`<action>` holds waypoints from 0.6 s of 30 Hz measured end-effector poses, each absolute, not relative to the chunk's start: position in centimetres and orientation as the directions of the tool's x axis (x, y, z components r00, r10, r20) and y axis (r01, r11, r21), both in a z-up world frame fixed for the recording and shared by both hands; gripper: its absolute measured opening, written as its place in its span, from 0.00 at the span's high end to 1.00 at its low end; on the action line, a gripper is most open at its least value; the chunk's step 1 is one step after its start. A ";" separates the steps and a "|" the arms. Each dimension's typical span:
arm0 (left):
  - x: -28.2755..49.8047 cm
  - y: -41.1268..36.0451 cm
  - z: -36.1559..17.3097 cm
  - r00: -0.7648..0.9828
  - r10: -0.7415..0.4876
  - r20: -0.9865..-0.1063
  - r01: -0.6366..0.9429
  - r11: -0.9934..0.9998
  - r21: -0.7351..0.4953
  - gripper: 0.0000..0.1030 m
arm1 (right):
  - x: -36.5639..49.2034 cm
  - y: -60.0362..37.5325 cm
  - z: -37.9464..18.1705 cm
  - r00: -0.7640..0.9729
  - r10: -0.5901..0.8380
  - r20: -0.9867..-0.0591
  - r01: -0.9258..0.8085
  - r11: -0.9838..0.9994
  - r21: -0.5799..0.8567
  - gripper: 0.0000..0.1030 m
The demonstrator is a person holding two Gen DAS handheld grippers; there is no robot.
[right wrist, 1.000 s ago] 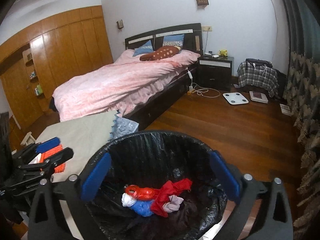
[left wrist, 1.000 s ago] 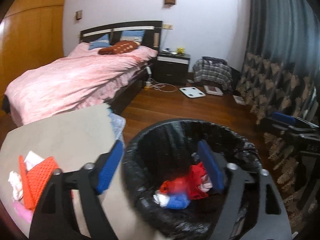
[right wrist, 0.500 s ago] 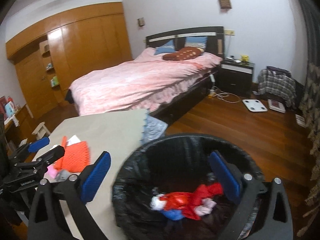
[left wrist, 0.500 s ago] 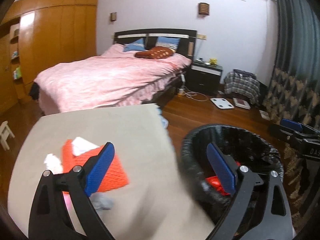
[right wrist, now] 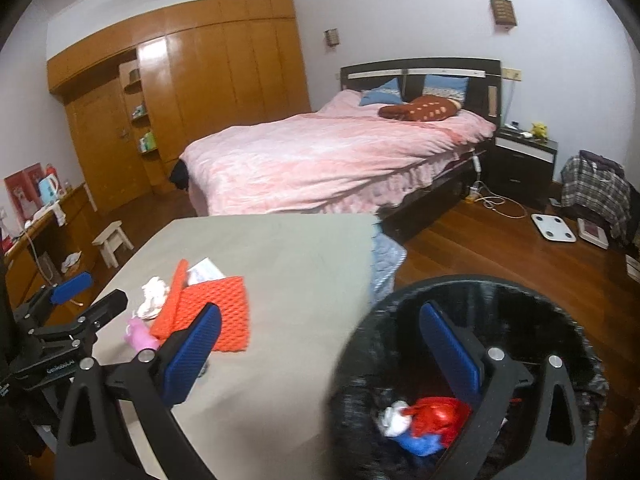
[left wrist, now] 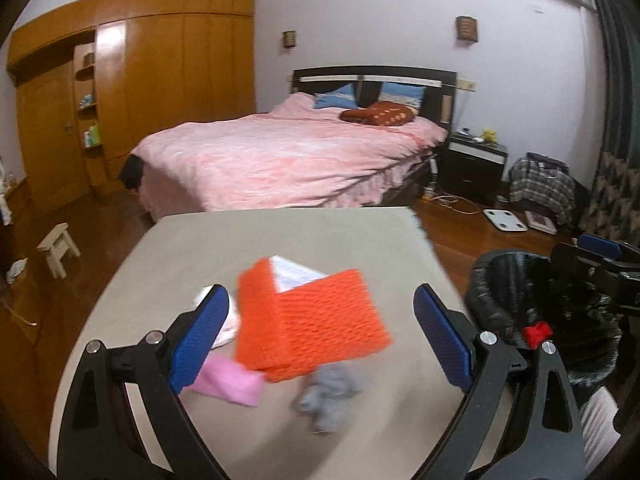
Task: Collect trash
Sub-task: 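Move both open tools back over the remaining items on the table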
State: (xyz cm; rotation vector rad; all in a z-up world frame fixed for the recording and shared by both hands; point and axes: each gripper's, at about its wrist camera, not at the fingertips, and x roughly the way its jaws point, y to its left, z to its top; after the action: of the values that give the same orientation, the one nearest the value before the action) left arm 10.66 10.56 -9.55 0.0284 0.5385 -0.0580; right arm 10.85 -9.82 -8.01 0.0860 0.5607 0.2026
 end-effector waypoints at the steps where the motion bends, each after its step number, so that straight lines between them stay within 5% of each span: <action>1: 10.6 11.3 -9.8 0.856 -0.034 -0.516 0.046 0.999 0.011 0.12 | 11.0 -9.3 -8.2 0.825 0.217 -0.522 -0.172 0.976 0.135 0.06; 18: 11.9 18.7 -16.2 0.774 0.074 -0.629 -0.078 0.997 0.021 0.12 | 13.7 -2.3 -14.4 0.785 0.251 -0.566 -0.245 0.966 0.088 0.06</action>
State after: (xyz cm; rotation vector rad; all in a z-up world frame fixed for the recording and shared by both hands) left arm 11.94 18.74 -16.16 -0.0065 0.6814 0.0826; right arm 13.72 -2.32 -14.37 0.0102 0.6117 0.2672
